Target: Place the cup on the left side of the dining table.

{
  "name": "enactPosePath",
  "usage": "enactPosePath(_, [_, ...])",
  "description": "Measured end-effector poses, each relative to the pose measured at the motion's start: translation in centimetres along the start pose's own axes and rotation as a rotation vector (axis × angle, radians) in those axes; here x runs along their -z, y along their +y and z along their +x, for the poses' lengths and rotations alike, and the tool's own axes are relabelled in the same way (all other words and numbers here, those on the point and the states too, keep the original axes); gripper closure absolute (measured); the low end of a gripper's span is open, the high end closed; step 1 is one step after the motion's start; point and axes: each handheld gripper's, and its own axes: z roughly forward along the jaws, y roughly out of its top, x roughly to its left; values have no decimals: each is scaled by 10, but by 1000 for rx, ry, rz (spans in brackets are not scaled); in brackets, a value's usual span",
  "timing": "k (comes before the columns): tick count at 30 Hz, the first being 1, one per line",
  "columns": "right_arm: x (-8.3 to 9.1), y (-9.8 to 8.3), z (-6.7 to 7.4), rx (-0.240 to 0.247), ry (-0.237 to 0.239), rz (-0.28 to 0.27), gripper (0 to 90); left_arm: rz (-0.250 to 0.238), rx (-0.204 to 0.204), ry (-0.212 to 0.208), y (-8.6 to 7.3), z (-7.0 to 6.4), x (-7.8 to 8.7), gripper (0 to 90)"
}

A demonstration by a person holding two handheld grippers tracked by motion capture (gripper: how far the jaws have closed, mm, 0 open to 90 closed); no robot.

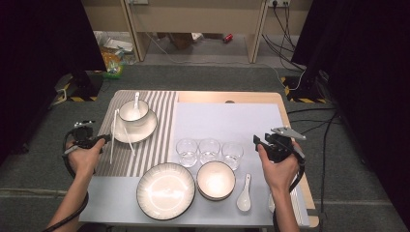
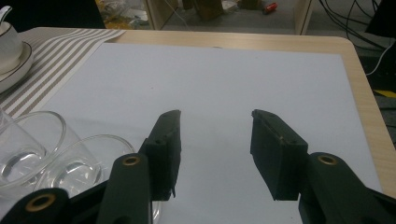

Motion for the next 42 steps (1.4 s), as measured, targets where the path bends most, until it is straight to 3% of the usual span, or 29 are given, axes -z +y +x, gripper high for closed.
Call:
enactPosePath(7, [1, 0, -1, -7, -1, -1, 534, 41, -33, 6, -13, 2, 4, 738])
enactPosePath(15, [1, 0, -1, -7, -4, 0, 535, 88, -67, -20, -27, -5, 1, 739])
enactPosePath(23, [0, 0, -1, -4, -3, 2, 535, 100, -118, -52, -25, -24, -1, 740])
enactPosePath(42, [2, 0, -2, -9, -5, -2, 536, 126, -175, -105, -24, -56, -9, 740])
